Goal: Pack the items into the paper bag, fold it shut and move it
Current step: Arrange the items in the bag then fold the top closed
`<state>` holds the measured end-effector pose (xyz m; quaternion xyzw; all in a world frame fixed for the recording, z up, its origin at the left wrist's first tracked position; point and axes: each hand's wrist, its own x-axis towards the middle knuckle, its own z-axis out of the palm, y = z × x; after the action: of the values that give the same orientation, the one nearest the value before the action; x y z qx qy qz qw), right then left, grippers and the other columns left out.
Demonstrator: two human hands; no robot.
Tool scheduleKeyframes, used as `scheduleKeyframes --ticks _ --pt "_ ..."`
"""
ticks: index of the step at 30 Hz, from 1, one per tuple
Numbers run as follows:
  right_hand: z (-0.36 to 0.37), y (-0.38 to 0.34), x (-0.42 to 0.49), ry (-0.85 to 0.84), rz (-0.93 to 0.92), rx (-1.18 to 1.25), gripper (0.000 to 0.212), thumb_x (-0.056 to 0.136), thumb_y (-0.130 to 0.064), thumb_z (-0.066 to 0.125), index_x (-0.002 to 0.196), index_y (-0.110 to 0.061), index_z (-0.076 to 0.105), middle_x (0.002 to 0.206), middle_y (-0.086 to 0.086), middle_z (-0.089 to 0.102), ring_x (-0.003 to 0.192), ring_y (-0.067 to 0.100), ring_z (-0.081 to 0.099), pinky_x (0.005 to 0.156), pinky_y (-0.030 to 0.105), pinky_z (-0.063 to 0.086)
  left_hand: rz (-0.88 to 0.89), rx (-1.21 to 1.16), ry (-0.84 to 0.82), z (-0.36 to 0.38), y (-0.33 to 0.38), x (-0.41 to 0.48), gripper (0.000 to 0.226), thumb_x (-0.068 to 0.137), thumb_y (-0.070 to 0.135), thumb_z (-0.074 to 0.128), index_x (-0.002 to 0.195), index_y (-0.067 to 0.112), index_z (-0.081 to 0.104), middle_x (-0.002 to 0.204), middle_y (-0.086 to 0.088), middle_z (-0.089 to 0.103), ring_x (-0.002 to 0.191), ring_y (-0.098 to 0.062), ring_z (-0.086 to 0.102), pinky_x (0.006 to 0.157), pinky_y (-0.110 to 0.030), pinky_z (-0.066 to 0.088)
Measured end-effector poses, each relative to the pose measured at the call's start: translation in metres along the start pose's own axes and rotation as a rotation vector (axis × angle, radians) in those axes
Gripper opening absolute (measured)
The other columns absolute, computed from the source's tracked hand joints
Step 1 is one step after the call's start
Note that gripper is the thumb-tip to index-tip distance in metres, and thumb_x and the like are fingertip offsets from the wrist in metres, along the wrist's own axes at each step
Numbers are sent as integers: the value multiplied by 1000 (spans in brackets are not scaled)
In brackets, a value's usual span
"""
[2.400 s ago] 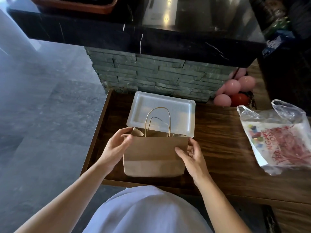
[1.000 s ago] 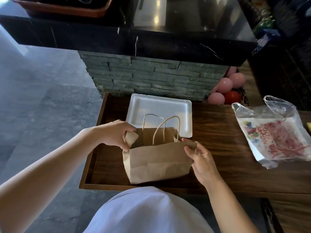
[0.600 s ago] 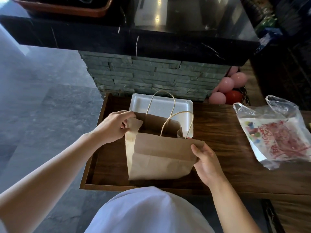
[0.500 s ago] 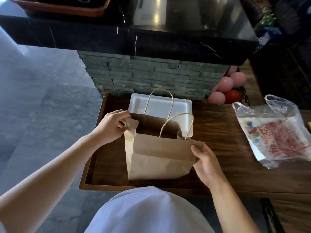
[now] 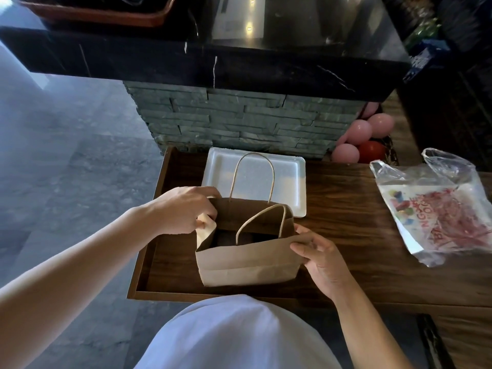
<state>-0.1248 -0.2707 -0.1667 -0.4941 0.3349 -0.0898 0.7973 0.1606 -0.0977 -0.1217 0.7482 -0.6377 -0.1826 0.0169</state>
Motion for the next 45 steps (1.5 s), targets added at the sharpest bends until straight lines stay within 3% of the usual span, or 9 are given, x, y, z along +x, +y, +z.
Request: scheduleKeyframes --ticks 9,18,25,31,34,35,38,40,45 --pt "1 -4 -5 -44 -10 38 20 67 -23 81 85 -14 77 122 5 68 114 24 62 91 38 46 112 205 77 10 5 -3 25 85 33 70 110 38 69 124 10 54 96 -10 64 69 -27 59" --pt "-2 -2 -4 -98 25 128 6 70 -11 77 73 -10 71 120 6 69 103 25 68 75 34 55 133 158 350 5 2 0 9 81 24 78 82 16 73 115 -8 60 80 -21 65 43 -30 53" --pt "-2 0 -3 -91 39 137 9 69 -15 78 76 -13 72 119 7 70 105 26 66 80 35 53 146 71 353 13 -3 2 47 71 6 82 111 16 61 133 -13 48 76 -22 65 56 -31 59" --pt "6 6 1 100 -18 -18 55 61 -19 90 101 -23 52 99 2 72 101 21 67 83 36 53 -285 -660 414 38 -4 -5 101 66 -7 84 143 37 36 139 8 50 90 -10 70 76 -22 60" --pt "16 10 4 205 8 -165 60 67 -24 87 113 -32 49 109 -2 71 104 13 65 87 33 53 -492 -1050 399 58 2 -20 40 93 7 62 119 37 62 105 16 74 103 -13 70 81 -19 56" --pt "19 12 5 200 13 -207 57 68 -30 86 113 -37 52 111 -6 69 104 9 64 86 30 54 -505 -1134 384 66 8 -28 25 100 23 51 115 35 66 105 14 75 106 -14 69 86 -23 55" --pt "25 19 4 168 52 -323 40 67 -44 83 104 -38 67 101 -13 72 99 6 65 79 25 55 -477 -1350 287 85 29 -49 69 98 60 23 128 11 63 123 -6 70 121 -24 60 110 -49 39" --pt "22 25 0 150 69 -338 36 67 -42 83 100 -34 72 99 -11 74 99 10 66 82 29 54 -426 -1377 291 97 37 -62 84 89 74 28 134 9 56 130 -9 65 126 -27 56 112 -55 34" --pt "10 23 -12 40 53 -351 34 68 -43 82 100 -39 72 103 -10 74 98 2 66 78 21 51 -311 -1283 280 111 41 -86 59 79 47 55 136 56 43 145 24 48 138 -6 41 114 -48 34"
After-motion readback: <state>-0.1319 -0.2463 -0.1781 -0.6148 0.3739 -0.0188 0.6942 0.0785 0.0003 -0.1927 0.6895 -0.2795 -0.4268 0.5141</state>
